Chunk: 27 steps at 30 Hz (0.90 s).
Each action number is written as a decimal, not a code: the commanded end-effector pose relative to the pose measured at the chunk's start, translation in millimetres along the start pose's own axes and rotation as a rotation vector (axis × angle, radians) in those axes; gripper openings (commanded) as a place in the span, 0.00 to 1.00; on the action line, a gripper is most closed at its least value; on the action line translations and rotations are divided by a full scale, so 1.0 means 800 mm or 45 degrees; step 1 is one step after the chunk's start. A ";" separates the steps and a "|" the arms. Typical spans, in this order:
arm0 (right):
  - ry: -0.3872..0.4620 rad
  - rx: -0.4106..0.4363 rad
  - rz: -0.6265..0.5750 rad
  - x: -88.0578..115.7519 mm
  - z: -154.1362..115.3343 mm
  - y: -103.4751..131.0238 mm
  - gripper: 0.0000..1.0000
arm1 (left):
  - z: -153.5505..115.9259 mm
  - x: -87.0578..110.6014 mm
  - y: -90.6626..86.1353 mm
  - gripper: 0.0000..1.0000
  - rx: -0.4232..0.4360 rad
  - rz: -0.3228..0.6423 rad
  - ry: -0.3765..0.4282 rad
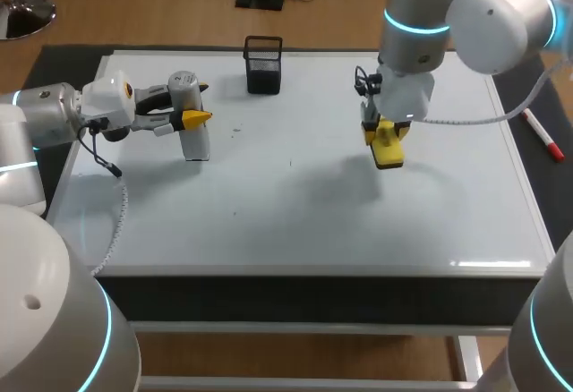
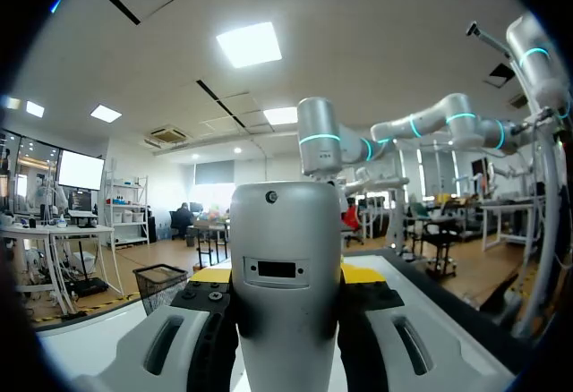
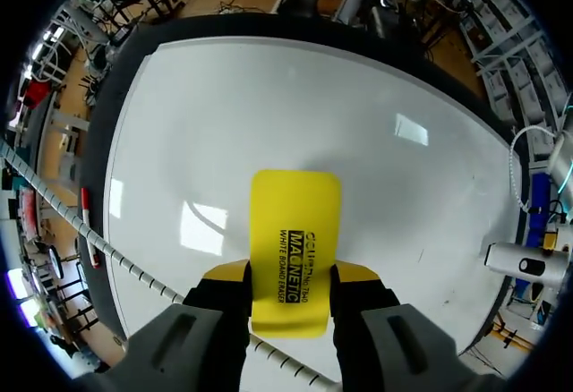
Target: Pick up the inspection probe, press it on each red-marked spot on the whiteboard one by one, put down the probe, pick up the eraser, and wipe off all the red marks.
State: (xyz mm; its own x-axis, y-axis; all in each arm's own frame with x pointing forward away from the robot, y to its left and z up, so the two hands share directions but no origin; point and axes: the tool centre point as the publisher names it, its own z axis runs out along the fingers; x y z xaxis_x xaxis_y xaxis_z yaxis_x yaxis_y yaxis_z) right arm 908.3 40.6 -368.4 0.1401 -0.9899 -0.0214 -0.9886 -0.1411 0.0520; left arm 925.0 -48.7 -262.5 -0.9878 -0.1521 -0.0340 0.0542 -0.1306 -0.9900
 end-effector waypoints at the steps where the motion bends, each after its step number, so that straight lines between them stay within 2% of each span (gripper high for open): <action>1: 0.005 -0.003 -0.004 0.004 -0.007 0.000 0.00 | 0.000 0.000 0.000 0.00 0.006 0.002 0.001; 16: 0.021 -0.010 0.008 0.005 -0.001 -0.001 0.00 | 0.000 0.000 0.000 0.00 0.006 0.002 0.001; 20: 0.046 -0.008 -0.007 -0.002 0.006 -0.028 0.00 | 0.000 0.000 0.000 0.00 0.006 0.002 0.001; 27: 0.025 -0.001 -0.085 -0.028 -0.002 -0.095 0.00 | 0.000 0.000 0.000 0.00 0.006 0.002 0.001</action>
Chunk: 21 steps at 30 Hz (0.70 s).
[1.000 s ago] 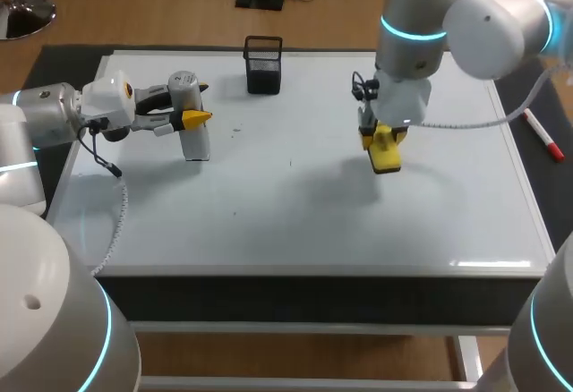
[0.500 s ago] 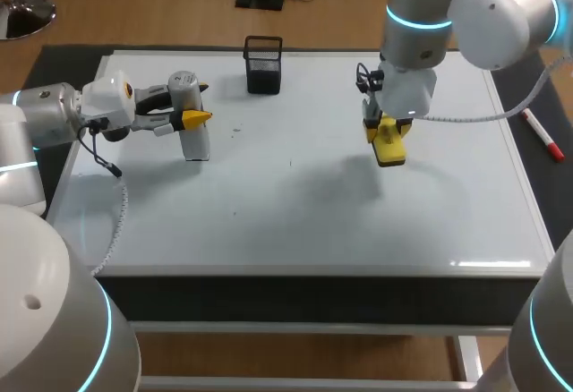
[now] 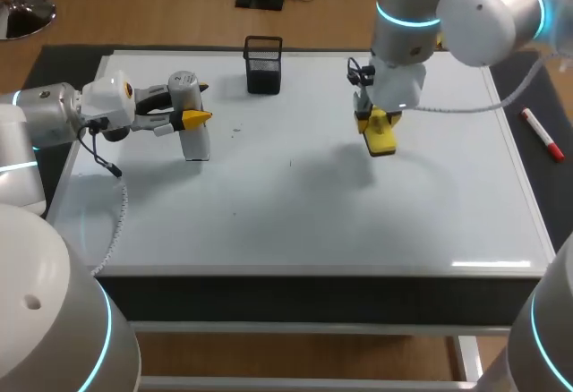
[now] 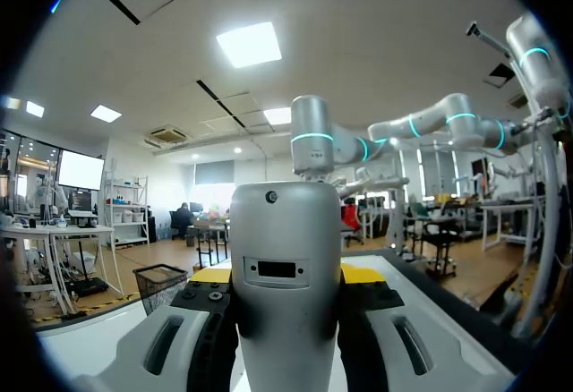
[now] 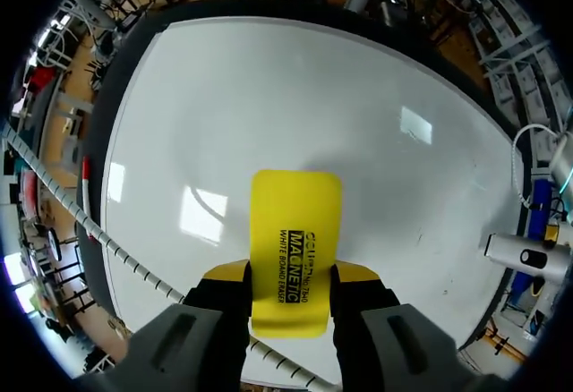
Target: Pick up the inspection probe, press it on each red-marked spot on the whiteboard one by one, put down the probe, pick up the eraser, and wipe off all the red marks.
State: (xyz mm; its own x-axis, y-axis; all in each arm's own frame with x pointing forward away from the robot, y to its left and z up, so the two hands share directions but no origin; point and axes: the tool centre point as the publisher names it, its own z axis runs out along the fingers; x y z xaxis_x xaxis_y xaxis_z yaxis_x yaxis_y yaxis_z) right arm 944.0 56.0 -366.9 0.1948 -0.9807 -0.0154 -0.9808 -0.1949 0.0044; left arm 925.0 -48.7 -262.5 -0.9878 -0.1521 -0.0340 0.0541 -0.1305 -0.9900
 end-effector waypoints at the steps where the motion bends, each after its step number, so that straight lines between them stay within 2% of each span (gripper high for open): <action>1: 0.022 -0.058 -0.025 -0.016 0.004 -0.059 0.00 | 0.000 0.000 0.000 0.00 0.006 0.002 0.001; 2: -0.017 -0.076 -0.027 -0.018 0.003 -0.068 0.00 | 0.000 0.000 0.000 0.00 0.006 0.002 0.001; 6: -0.060 -0.100 -0.006 -0.024 0.006 -0.106 0.00 | 0.000 0.000 0.000 0.00 0.006 0.002 0.001; 12: -0.066 -0.115 0.031 -0.030 0.010 -0.158 0.00 | 0.000 0.000 0.000 0.00 0.006 0.002 0.001; 21: -0.035 -0.145 0.109 -0.015 0.021 -0.210 0.00 | 0.000 0.000 0.000 0.00 0.006 0.002 0.001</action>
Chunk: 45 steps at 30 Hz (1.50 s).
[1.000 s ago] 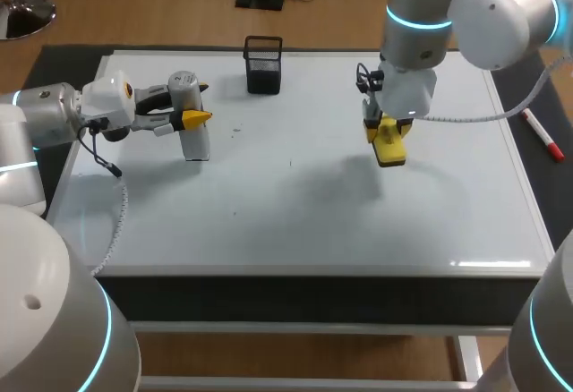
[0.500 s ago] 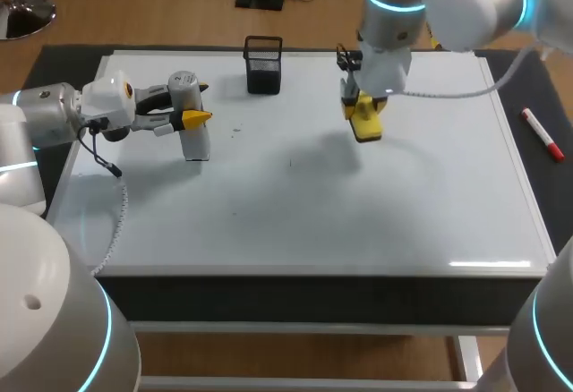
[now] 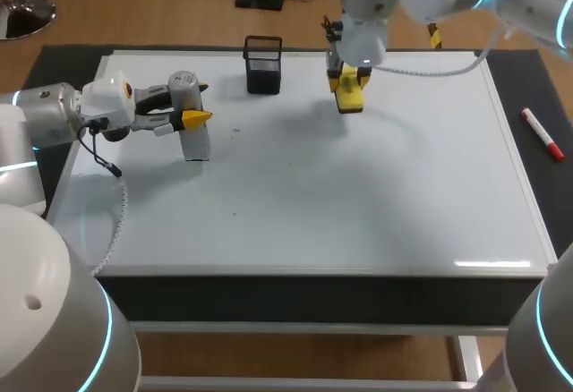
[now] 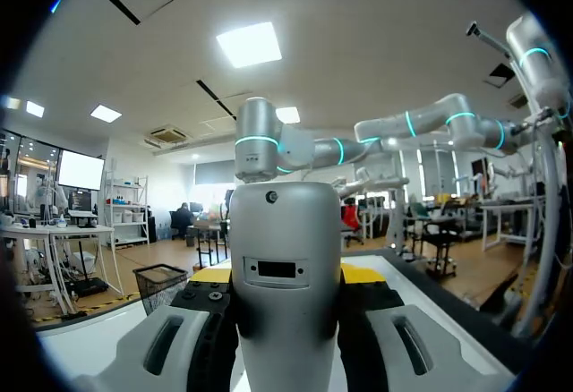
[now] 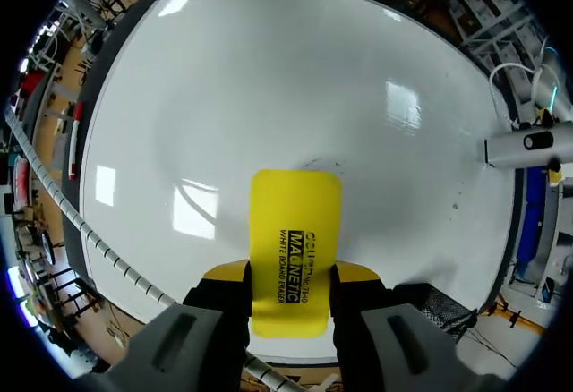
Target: Pick up the inspection probe, press it on each red-marked spot on the whiteboard one by one, put down the probe, pick up the eraser, and wipe off all the red marks.
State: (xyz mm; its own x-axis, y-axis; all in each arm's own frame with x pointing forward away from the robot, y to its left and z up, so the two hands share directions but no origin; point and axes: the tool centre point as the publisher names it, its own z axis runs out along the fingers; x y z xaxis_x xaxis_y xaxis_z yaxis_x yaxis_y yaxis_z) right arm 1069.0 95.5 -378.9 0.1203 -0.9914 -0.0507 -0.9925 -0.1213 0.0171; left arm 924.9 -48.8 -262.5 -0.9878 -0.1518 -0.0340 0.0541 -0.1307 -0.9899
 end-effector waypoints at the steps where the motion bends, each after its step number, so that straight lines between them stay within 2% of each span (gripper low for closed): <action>1: 0.018 -0.133 0.024 0.002 0.007 -0.051 0.00 | 0.000 0.000 0.000 0.00 0.006 0.002 0.001; 11: 0.027 -0.157 0.068 0.013 0.015 -0.069 0.00 | 0.000 0.000 0.000 0.00 0.006 0.002 0.001; 21: 0.024 -0.187 0.128 0.034 0.028 -0.068 0.00 | 0.000 0.000 0.000 0.00 0.006 0.002 0.001; 45: -0.012 -0.145 0.162 0.032 0.048 -0.077 0.00 | 0.000 0.000 0.000 0.00 0.006 0.002 0.001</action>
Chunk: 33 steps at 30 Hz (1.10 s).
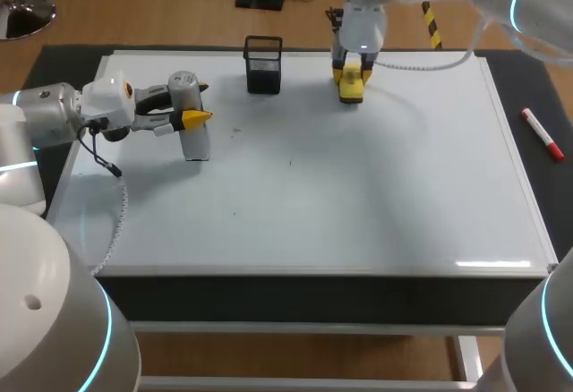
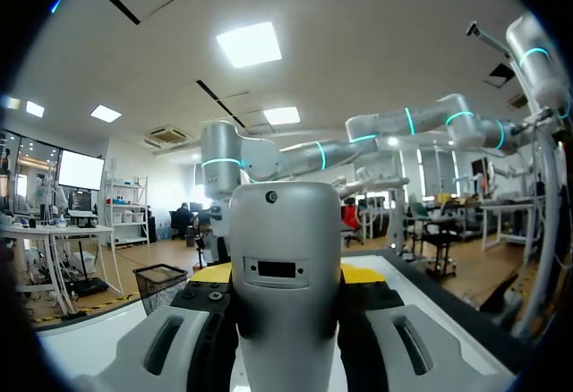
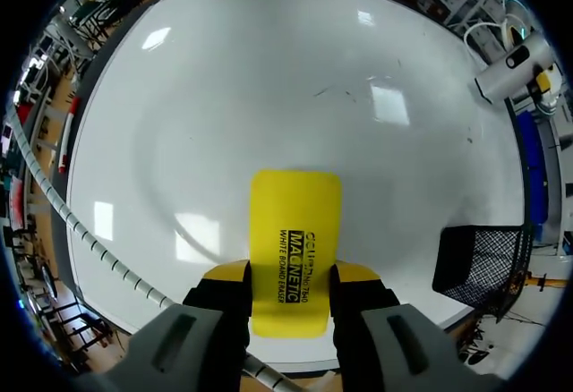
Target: Pick up the inspection probe, press it on each red-marked spot on the whiteboard one by one, put down the probe, pick up the eraser, and wipe off all the red marks.
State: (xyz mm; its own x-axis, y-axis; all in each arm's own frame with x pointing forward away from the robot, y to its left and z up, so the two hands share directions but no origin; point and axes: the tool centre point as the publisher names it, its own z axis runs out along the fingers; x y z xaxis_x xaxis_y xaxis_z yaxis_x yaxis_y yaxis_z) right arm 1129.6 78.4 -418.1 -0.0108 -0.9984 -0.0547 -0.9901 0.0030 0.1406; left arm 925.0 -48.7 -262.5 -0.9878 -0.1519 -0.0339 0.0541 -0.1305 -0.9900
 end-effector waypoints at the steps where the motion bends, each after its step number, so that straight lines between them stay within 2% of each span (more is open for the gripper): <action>1: 0.007 0.008 -0.004 -0.001 0.002 -0.004 0.00 | 0.000 0.000 0.000 0.00 0.006 0.002 0.001; 11: 0.021 0.011 0.011 -0.001 0.011 -0.002 0.00 | 0.000 0.000 0.000 0.00 0.006 0.002 0.001; 19: 0.020 0.056 0.031 0.000 0.013 -0.005 0.00 | 0.000 0.000 0.000 0.00 0.006 0.002 0.001; 20: 0.022 0.057 0.032 0.000 0.012 -0.005 0.13 | 0.000 0.000 0.000 0.00 0.006 0.002 0.001; 22: 0.022 0.057 0.035 0.001 0.011 -0.005 0.49 | 0.000 0.000 0.000 0.00 0.006 0.002 0.001; 23: 0.022 0.059 0.038 0.002 0.011 -0.006 1.00 | 0.000 0.000 0.000 0.00 0.006 0.002 0.001; 28: 0.000 0.080 0.096 0.011 0.003 -0.009 1.00 | 0.000 0.000 0.000 0.00 0.006 0.002 0.001; 33: -0.090 0.086 0.223 0.028 -0.016 -0.007 1.00 | 0.000 0.000 0.000 0.00 0.006 0.002 0.001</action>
State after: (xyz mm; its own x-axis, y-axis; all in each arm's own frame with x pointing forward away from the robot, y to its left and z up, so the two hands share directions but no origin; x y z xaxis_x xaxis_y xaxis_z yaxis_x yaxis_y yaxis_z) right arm 1143.6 68.5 -419.5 -0.1758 -0.9816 -0.0750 -0.9809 0.1683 0.0972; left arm 925.0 -48.7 -262.5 -0.9878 -0.1519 -0.0339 0.0541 -0.1305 -0.9900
